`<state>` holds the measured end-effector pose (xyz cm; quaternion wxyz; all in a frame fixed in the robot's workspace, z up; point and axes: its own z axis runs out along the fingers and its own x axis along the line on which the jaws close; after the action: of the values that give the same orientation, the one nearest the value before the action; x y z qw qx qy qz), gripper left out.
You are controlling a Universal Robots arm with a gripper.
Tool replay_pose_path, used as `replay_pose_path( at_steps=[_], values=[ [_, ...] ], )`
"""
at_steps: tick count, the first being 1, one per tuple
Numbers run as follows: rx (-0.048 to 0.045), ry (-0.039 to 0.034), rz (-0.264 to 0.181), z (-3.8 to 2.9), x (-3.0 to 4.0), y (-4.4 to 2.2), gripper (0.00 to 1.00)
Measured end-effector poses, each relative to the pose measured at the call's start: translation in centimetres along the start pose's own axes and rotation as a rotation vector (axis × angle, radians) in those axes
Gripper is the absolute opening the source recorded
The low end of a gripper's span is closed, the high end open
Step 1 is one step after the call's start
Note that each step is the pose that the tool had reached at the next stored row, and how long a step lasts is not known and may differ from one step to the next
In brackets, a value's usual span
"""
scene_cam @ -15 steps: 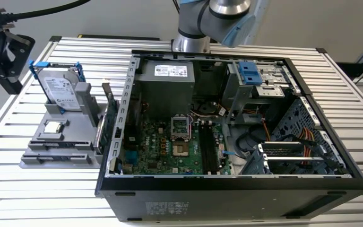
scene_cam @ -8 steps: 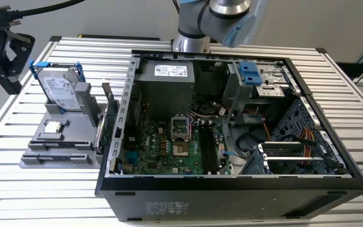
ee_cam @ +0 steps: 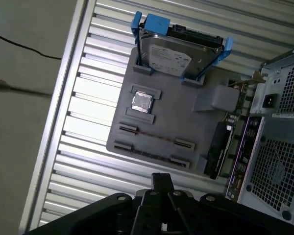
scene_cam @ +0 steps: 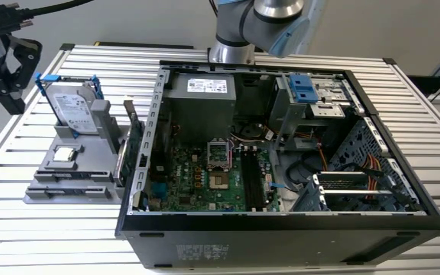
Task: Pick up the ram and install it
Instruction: 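Pick up the ram and move it above insertion slot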
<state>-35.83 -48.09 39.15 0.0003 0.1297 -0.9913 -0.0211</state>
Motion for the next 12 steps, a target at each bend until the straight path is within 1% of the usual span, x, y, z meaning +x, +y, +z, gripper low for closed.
replay_pose_path(
  at_steps=[12],
  values=[
    [0.0019,0.0064,-0.135,0.00,0.00,0.00,0.00]
  ],
)
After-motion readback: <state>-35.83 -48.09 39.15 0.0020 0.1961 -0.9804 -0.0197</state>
